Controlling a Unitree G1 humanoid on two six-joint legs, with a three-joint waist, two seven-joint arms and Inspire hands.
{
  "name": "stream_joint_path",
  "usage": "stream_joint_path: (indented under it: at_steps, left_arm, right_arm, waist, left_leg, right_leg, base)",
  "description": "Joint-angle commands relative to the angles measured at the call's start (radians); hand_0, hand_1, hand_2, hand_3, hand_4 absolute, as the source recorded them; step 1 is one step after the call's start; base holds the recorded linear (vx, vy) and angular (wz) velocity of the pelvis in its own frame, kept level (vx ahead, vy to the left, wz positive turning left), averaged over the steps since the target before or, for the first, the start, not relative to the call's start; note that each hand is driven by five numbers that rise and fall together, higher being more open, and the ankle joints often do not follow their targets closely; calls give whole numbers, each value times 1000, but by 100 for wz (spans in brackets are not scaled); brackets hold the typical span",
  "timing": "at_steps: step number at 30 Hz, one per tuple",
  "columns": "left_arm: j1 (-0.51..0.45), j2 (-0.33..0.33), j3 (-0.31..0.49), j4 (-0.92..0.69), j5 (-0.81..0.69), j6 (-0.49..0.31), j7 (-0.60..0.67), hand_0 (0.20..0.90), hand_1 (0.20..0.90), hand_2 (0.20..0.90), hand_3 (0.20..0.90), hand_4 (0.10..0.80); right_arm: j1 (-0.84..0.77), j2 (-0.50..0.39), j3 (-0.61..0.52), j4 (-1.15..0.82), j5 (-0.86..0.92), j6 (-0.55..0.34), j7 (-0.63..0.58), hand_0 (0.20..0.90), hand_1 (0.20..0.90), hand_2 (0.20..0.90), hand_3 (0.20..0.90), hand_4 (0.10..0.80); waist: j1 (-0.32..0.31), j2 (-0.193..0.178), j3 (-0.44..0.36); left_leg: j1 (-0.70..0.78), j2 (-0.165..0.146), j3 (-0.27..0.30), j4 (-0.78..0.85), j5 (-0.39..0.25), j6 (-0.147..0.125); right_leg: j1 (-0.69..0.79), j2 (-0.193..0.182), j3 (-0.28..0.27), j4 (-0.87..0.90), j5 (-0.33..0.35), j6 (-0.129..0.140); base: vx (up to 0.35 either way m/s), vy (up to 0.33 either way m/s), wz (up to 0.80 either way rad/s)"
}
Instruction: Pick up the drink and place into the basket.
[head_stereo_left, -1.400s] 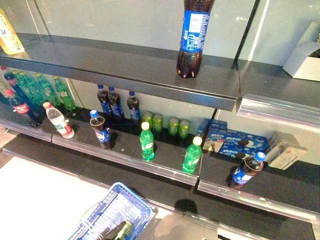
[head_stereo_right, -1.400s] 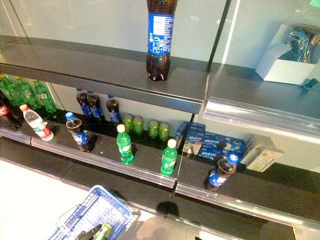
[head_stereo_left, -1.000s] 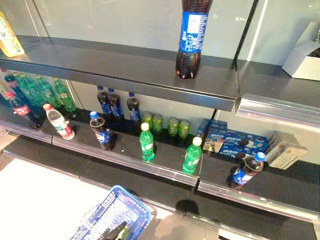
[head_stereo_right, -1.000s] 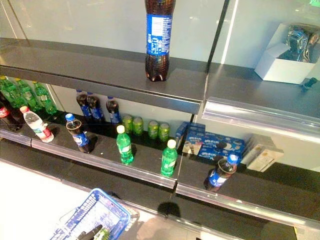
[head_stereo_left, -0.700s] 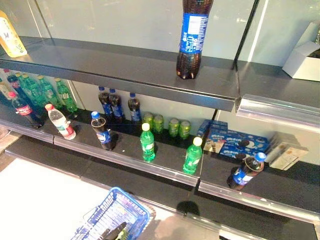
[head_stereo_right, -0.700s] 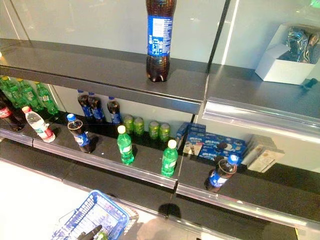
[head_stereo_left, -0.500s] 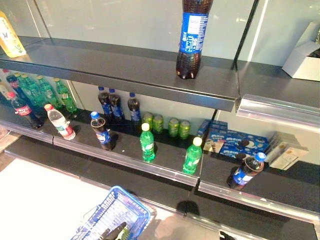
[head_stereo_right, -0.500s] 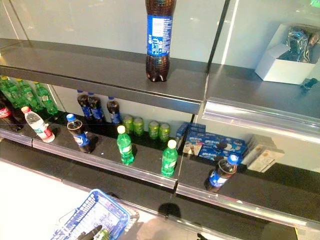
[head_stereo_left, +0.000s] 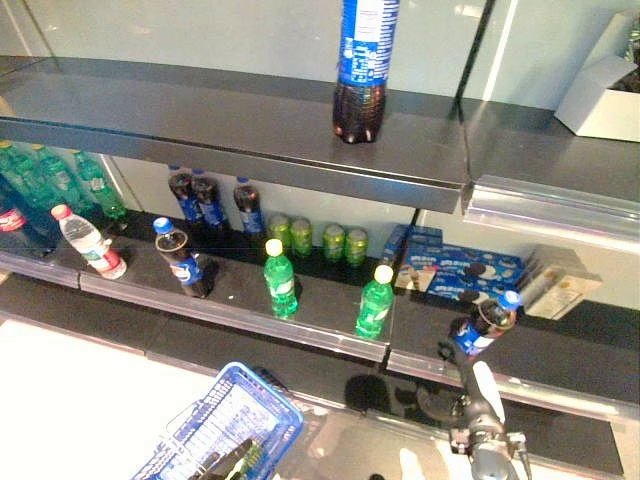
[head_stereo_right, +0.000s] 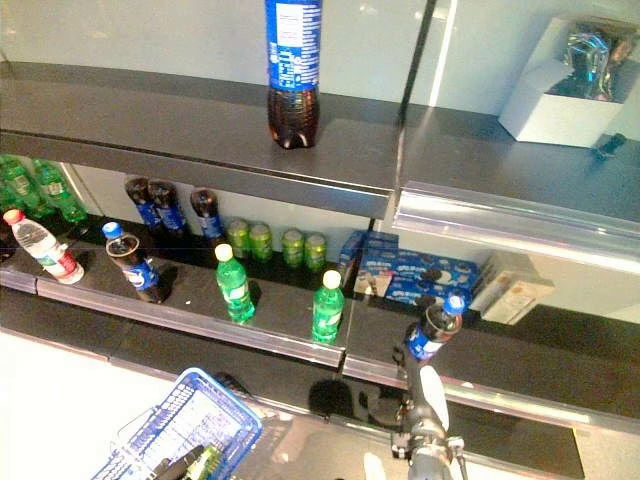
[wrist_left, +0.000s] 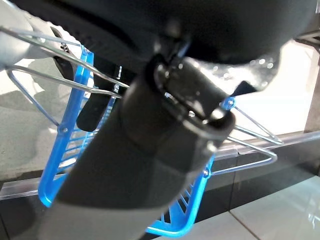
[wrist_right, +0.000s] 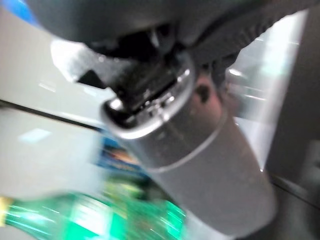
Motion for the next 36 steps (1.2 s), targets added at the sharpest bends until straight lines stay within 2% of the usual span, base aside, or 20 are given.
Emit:
stream_joint_path:
  at_steps: [1,11,28,32,36]
  left_arm:
    - [32,-40,-17,-12,38,-33,-47,300,300,300,200,100]
    - [57,-49,-6,-33,55,-29,-44,300,300,300,200,100]
    - [60,-49,4,-37,42,-23,-42,300,300,300,200,100]
    - [60,-47,9,-38,44,-20,-43,300,300,300,200,100]
    - [64,-38,21,-43,52,-12,-43,300,300,300,200,100]
  right_arm:
    - [-98,-62,-63,-151,-77,-102,-97,900,900,900,900,800]
    - [-98,-110,-131,-310,-72,-110,-99,900,900,900,900,800]
    - [-104,-132,-154,-388,-36,-94,-95,900,900,900,900,800]
    - [-98,-140,-160,-394,-54,-83,-87,900,900,900,900,800]
    - [-98,-175,-184,-392,-155,-37,-70,900,900,900,900,800]
  waist:
    - [5,-6,-16]
    - [9,-9,-32]
    - [12,-15,-39]
    - [10,-17,-39]
    - [12,-21,-37]
  left_leg:
    - [-13,63,40,-1,0,-6]
    - [-9,70,56,-1,-3,-9]
    - [-13,76,65,-1,0,-13]
    - [-13,76,66,-1,0,-12]
    - [-13,76,65,-1,0,-12]
  right_leg:
    - [3,-82,32,-1,28,79]
    - [1,-90,27,-1,25,81]
    - [-3,-91,24,-1,26,83]
    - [-4,-91,25,-1,26,83]
    - [-4,-89,26,-1,26,84]
  base:
    - [27,37,-1]
    - [3,7,-5]
    - [0,0,0]
    - [0,0,0]
    - [16,-11,0]
